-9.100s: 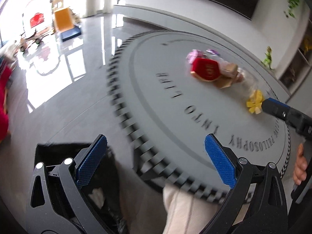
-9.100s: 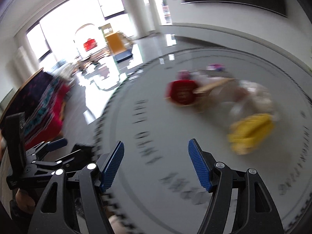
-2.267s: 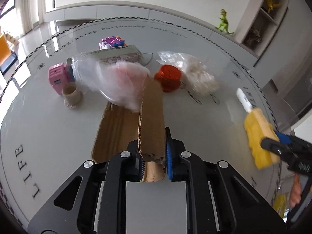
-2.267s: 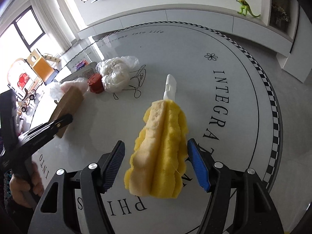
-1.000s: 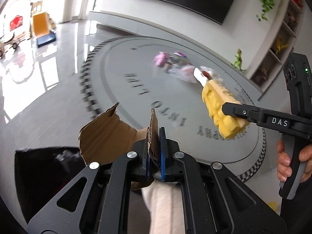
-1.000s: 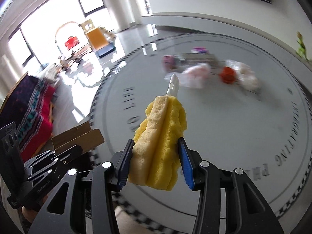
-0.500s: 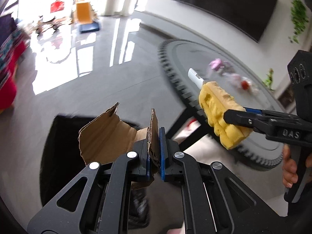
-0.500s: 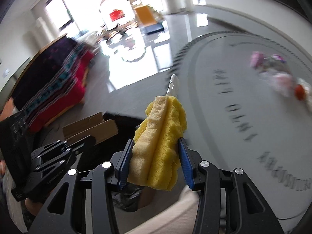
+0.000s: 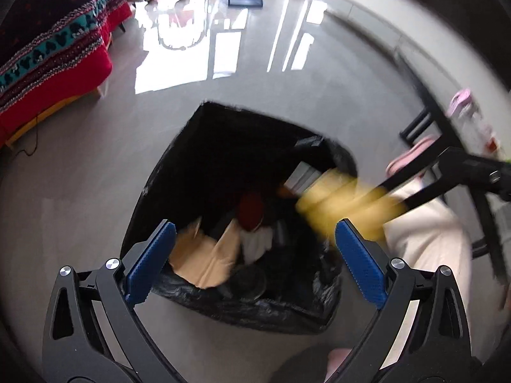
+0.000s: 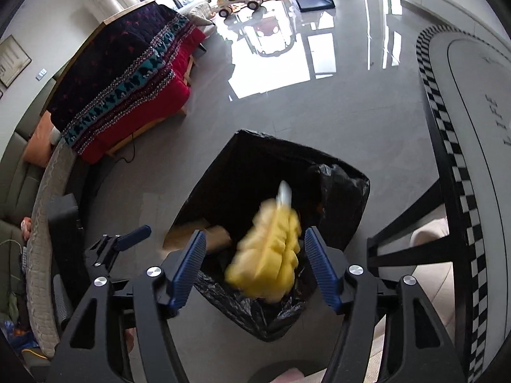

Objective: Collect trash
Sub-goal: 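Carry the cardboard and yellow sponge to the trash bag and release both, then move both tools back over the table toward the plastic bags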

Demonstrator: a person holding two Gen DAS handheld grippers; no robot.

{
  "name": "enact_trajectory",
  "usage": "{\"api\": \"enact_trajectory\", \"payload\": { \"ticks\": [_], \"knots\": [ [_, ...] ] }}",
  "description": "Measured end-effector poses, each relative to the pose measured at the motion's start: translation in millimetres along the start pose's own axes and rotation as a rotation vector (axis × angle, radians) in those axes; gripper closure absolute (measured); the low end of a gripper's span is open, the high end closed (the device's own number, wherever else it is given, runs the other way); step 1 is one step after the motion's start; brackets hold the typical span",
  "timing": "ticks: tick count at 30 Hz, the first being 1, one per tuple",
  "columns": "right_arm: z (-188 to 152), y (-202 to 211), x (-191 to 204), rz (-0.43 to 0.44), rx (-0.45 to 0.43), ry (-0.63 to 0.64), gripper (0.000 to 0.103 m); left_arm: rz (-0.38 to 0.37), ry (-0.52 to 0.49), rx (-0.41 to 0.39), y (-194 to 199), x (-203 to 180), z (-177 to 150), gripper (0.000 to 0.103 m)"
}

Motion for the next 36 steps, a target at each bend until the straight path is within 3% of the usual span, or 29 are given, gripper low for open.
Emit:
{"api": "enact_trajectory", "payload": {
  "ticks": [10,16,26,36],
  "knots": [
    [-6,17,-20,0.014,-0.033,-0.037,0.035,-0.008,0.011,0.002,-1,-2,7,0.006],
    [-4,43,-41,-0.010,-0.095,-0.057,0.035,-0.078,-0.009,-0.021,5,-23,23,0.006],
    [-3,95,-115,-0.075,-0.192,-0.169,0.035,-0.180,-0.151,-0.067,10,-111,62,0.006],
    [-8,156,-229,-0.212,-0.302,-0.339,0.035,-0.279,-0.333,-0.070,-1,-224,95,0.006]
  ]
}}
Point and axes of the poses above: each gripper's, at about its wrist camera, not at the fingertips, and y roughly against the way its jaws point, x to its left, z to its top, the point moved 3 cm from there along -y, roughly the way its jaws point, and after that the axes turned 3 degrees about -x, right-handed, at the moved point
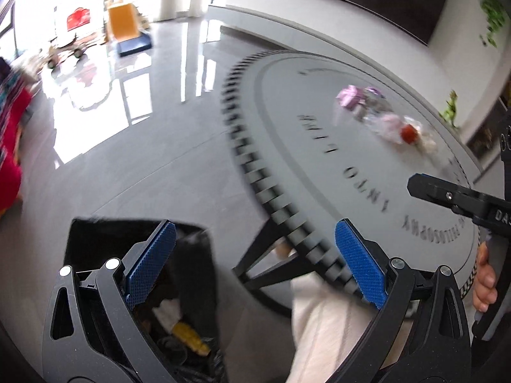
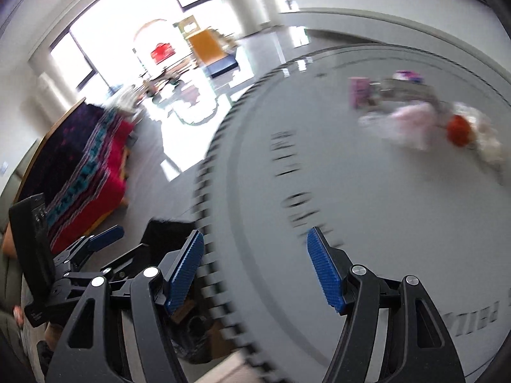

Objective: Collect trash
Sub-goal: 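Move both tools back over the table toward the plastic bags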

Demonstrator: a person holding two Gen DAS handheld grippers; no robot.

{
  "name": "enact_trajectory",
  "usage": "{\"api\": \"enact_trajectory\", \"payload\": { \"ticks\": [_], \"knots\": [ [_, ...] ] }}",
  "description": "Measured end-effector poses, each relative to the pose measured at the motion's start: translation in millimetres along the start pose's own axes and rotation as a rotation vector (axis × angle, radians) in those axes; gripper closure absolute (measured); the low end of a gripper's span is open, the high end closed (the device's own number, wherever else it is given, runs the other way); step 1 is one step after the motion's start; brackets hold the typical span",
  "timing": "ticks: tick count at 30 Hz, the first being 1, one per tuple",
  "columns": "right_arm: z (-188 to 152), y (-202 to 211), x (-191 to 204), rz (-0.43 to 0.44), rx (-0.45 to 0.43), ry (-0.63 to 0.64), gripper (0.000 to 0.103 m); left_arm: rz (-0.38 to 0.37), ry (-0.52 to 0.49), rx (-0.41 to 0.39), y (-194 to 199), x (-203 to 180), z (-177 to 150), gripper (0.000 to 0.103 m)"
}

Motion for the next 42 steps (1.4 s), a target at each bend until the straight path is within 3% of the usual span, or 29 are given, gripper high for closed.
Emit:
{"api": "enact_trajectory", "payload": {
  "ticks": [23,34,40,41,42],
  "knots": [
    [59,47,-240,-0.268,-0.132,-0.319,0.035,-0.207,-0.325,0.051,-111,-202,82,0.006],
    [103,11,-280,-0.376,-0.113,-0.331,0.035,-0.263,-0.385,0.080,-155,-248,112,0.006],
    [102,-8,-285,-0.330,-0.073,-0.342,0.035,-0.260,-0.429,0.103,-185,-266,119,0.006],
    [102,-9,-285,-0.320,-0.067,-0.341,0.038,-0.255,-0.433,0.109,-191,-268,119,0.006],
    [103,-11,-284,-0.289,-0.063,-0.345,0.049,-0.248,-0.435,0.113,-196,-269,119,0.006]
  ]
}}
Point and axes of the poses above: each gripper's, at about its wrist camera, not at the fingertips, and y roughly against the way its jaws point, x to its left, z to its top, the point moved 3 cm from there along -y, roughly the way its jaws point, and after that the axes turned 3 degrees about -x, right-handed, at the moved point
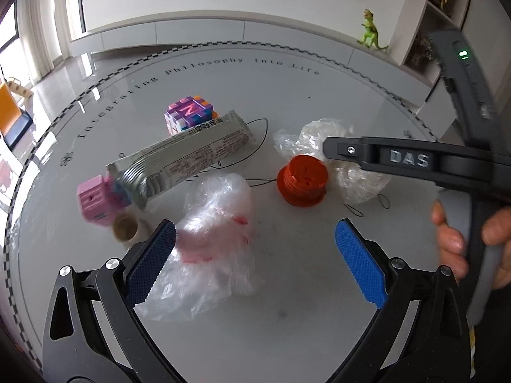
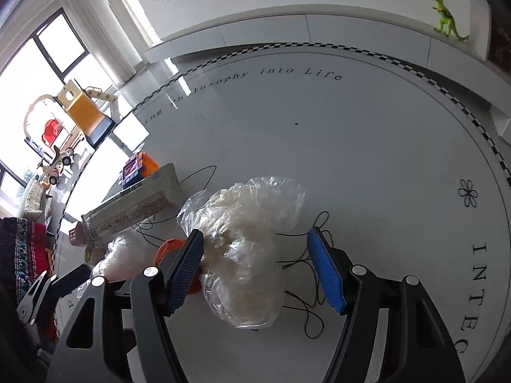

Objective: Collect trash
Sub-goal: 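Move both tools back over the table toward the plastic bags, then carry both plastic bags to the trash bag and release them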

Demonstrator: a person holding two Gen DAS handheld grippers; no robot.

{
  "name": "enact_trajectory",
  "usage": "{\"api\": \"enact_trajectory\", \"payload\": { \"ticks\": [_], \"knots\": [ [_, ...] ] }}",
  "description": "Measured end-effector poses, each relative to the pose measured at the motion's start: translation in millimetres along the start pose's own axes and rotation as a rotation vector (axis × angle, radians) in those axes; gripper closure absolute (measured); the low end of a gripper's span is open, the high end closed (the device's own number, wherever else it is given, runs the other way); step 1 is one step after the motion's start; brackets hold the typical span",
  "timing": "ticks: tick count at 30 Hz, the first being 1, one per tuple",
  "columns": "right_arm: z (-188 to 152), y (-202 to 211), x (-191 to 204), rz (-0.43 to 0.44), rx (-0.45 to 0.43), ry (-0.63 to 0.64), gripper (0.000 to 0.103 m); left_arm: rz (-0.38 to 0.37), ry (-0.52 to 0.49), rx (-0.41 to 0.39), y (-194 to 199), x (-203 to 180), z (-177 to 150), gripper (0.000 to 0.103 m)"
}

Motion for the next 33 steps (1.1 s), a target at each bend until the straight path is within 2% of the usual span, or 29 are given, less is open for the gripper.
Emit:
{"api": "enact_trajectory", "payload": {
  "ticks": [1,3,7,10,11,12,14,23,27,33],
  "knots": [
    [-1,0,0,0.023,0.004,-0.010,0.057,0.005,-0.001,0.003,-3,0,0,0.006],
    [-3,5,3,0.015,-0.008,0.005,0.064,0.025,-0.006,0.007,-9,3,-1,0.006],
    [-8,17,10,-0.023,-0.066,0.046,0.068,0.049,0.066,0.039,-22,14,-5,0.011],
    [-7,26,9,-0.010,-0.102,0.020,0.068,0.064,0.092,0.024,-21,18,-8,0.038],
    [-6,31,9,-0.014,-0.109,0.020,0.068,0.066,0.093,0.025,-20,19,-8,0.053],
    [-5,32,9,-0.015,-0.112,0.019,0.068,0.053,0.099,0.026,-18,19,-9,0.054],
    [-4,38,8,-0.011,-0.117,0.016,0.068,0.022,0.106,0.032,-13,19,-13,0.057],
    [-18,73,19,0.025,-0.134,0.028,0.067,-0.007,0.115,0.004,34,6,-48,0.057],
    [-35,91,34,0.051,-0.138,0.042,0.067,-0.026,0.156,-0.021,62,7,-66,0.057],
    [-69,108,61,0.090,-0.123,0.058,0.067,-0.013,0.188,-0.049,104,13,-101,0.057]
  ]
}}
Point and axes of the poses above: each gripper's, at about its wrist camera, not at the fingertips, and y roughly against the way its jaws point, x to its left, z to its top, the point moved 3 cm from there along -y, roughly the way its jaws point, and after that the axes turned 3 degrees about -x, right-handed, at the moved point
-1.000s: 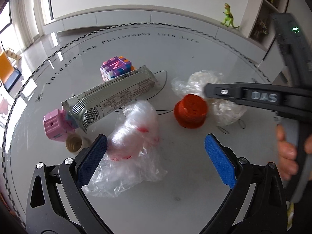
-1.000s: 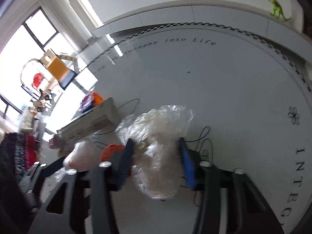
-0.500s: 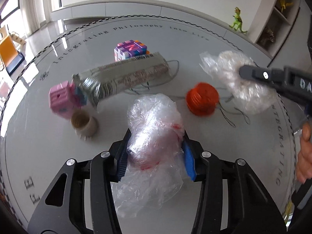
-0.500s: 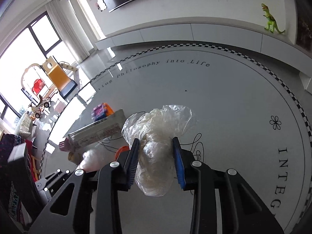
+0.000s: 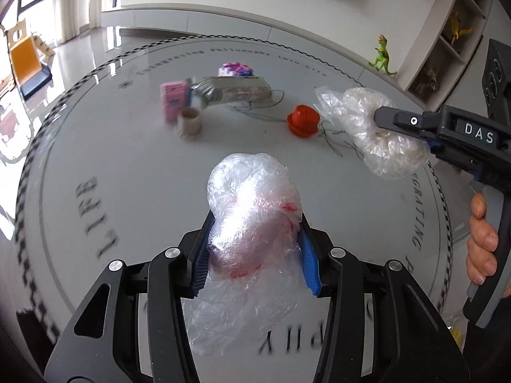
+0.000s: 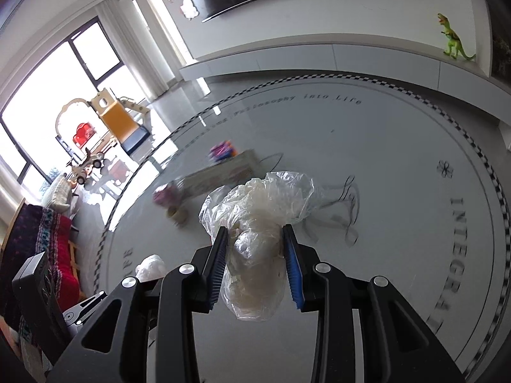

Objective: Collect trash
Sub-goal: 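Carry both plastic bags to the trash bag and release them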

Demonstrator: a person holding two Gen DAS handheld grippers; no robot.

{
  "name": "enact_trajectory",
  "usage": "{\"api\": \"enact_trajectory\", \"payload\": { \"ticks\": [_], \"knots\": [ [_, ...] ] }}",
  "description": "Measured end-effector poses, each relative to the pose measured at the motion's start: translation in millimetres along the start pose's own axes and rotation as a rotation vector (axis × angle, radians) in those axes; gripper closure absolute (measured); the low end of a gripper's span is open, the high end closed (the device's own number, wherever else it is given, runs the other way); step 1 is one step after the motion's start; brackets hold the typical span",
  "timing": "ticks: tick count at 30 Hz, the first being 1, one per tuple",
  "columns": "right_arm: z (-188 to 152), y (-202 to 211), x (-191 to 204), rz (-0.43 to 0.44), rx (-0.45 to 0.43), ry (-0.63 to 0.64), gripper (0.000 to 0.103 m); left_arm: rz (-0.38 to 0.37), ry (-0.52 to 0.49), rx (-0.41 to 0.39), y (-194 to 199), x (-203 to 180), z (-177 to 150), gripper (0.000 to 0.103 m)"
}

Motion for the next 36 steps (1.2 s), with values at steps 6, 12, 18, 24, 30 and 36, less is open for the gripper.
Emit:
{"api": "enact_trajectory", "payload": {
  "ticks": [6,12,18,24,30,36],
  "knots": [
    [-35,8,33,0.051,0.035,0.023,0.067,0.024,0.026,-0.020,29,15,-31,0.057],
    [-72,10,75,0.126,0.075,0.034,0.067,0.041,0.113,-0.045,65,51,-68,0.057],
    [-110,5,134,0.206,0.123,0.101,0.067,0.121,0.193,-0.053,100,96,-110,0.057],
    [-147,7,193,0.289,0.167,0.202,0.067,0.194,0.256,-0.073,130,131,-148,0.055],
    [-191,6,249,0.355,0.233,0.337,0.066,0.256,0.328,-0.067,155,163,-197,0.055],
    [-239,-8,301,0.399,0.319,0.459,0.066,0.331,0.437,-0.043,174,204,-239,0.055]
  ]
}}
Point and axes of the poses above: each gripper's, at about its wrist camera, not at the fingertips, and y roughly against the way its jaws point, x to its left, z to its top, the point moved 3 cm from there along -y, roughly the way its jaws point, and after that the axes turned 3 degrees about -x, right-handed, at the moved point
